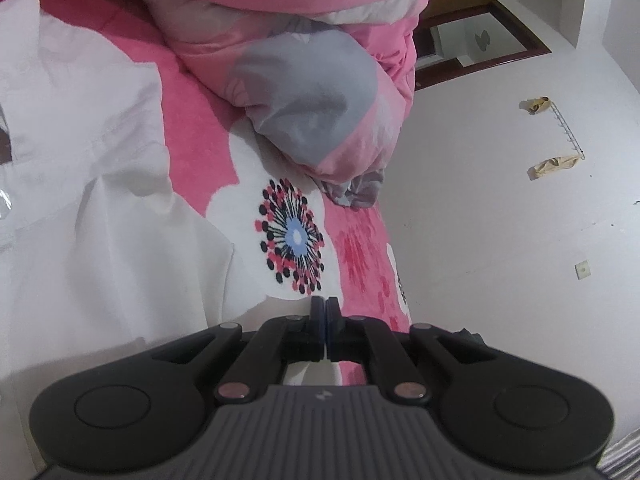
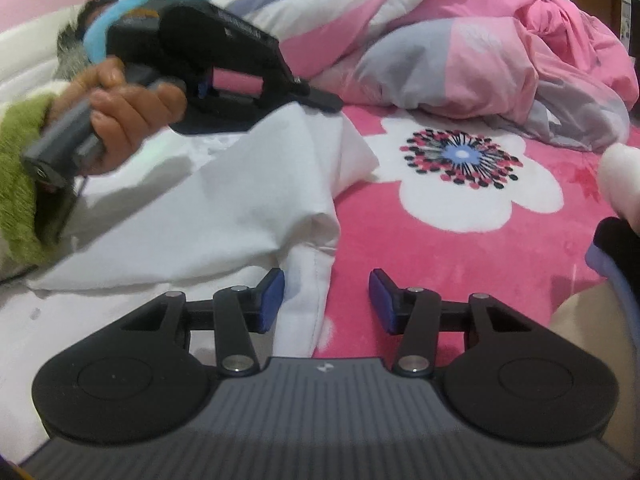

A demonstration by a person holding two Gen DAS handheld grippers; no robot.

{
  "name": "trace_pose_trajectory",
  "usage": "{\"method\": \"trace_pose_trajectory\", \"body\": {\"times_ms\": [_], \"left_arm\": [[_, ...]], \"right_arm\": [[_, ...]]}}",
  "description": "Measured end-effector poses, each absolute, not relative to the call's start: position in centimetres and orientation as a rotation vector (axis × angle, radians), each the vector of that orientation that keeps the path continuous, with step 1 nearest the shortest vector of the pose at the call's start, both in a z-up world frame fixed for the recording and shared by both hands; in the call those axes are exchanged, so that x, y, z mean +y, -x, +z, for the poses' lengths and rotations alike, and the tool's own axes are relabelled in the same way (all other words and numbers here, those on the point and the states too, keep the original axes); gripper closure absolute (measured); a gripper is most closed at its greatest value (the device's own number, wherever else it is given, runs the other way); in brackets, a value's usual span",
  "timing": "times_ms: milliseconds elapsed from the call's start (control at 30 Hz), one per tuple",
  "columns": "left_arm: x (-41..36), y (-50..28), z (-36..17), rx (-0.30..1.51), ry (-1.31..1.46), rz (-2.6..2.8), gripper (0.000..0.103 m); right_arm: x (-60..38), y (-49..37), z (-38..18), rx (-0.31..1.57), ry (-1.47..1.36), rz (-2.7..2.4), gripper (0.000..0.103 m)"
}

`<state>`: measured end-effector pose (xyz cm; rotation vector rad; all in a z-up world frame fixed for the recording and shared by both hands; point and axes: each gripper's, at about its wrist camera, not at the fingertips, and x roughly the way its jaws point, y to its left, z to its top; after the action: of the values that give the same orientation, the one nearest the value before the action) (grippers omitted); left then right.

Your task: Fold clothes

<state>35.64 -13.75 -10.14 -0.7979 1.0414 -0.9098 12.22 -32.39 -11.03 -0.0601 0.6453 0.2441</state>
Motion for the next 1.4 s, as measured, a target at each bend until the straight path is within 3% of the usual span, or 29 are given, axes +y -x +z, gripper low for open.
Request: {"method": "trace_pose_trajectory", "body": {"times_ms": [67,100,133,233,367,600,700,767,833,900,1267,1367,1400], "left_arm": [[-13.8,-35.6,-10.2,1.039,0.802,-0.921,0.102],[-13.7,-35.5,-10.2,1.037,0.805,-0.925,0.102],[-13.7,-35.5,-10.2,1.035,0.809,-0.928,0.102],[-13.7,-35.5,-10.2,1.026,0.812,-0.926,0.102],[-14.2,-35.6,-10.7,1.028,0.798,-0.905,0.102],[-15.6,-35.9,-11.3,1.043,0.684,-0.815,0.099],[-14.1,-36.6,-10.2,0.991,0.705,-0.767,0.09],[-14.3,-36.7,-9.4,1.002,0.636,-0.763,0.078],[-14.9,-36.7,-8.7,1.019,0.552,-0.765,0.058],[-16.6,-36.5,-8.1,1.042,0.456,-0.776,0.053],[-26.6,-34.5,-6.1,1.146,0.011,-0.629,0.053],[-27.7,-34.3,-6.7,1.152,-0.027,-0.545,0.064],[-28.0,-34.3,-6.9,1.153,-0.037,-0.517,0.075]], "right_arm": [[-32.0,-12.8,-11.0,0.636,0.085,0.237,0.061],[-31.9,-13.0,-10.9,0.63,0.088,0.236,0.066],[-31.8,-13.1,-10.9,0.622,0.085,0.233,0.078],[-32.1,-13.2,-10.6,0.598,0.049,0.221,0.1],[-32.7,-11.0,-9.5,0.54,0.028,0.098,0.102],[-33.5,-10.1,-11.6,0.602,0.022,0.015,0.102],[-33.7,-9.8,-11.8,0.594,0.023,0.015,0.102],[-33.5,-9.6,-11.8,0.586,0.031,0.016,0.102],[-33.3,-9.5,-11.9,0.58,0.045,0.016,0.101],[-33.1,-9.5,-11.9,0.58,0.056,0.016,0.101],[-32.3,-9.5,-12.2,0.577,0.105,0.016,0.1],[-32.4,-9.5,-12.2,0.576,0.102,0.018,0.099],[-32.4,-9.5,-12.2,0.575,0.099,0.019,0.099]]}}
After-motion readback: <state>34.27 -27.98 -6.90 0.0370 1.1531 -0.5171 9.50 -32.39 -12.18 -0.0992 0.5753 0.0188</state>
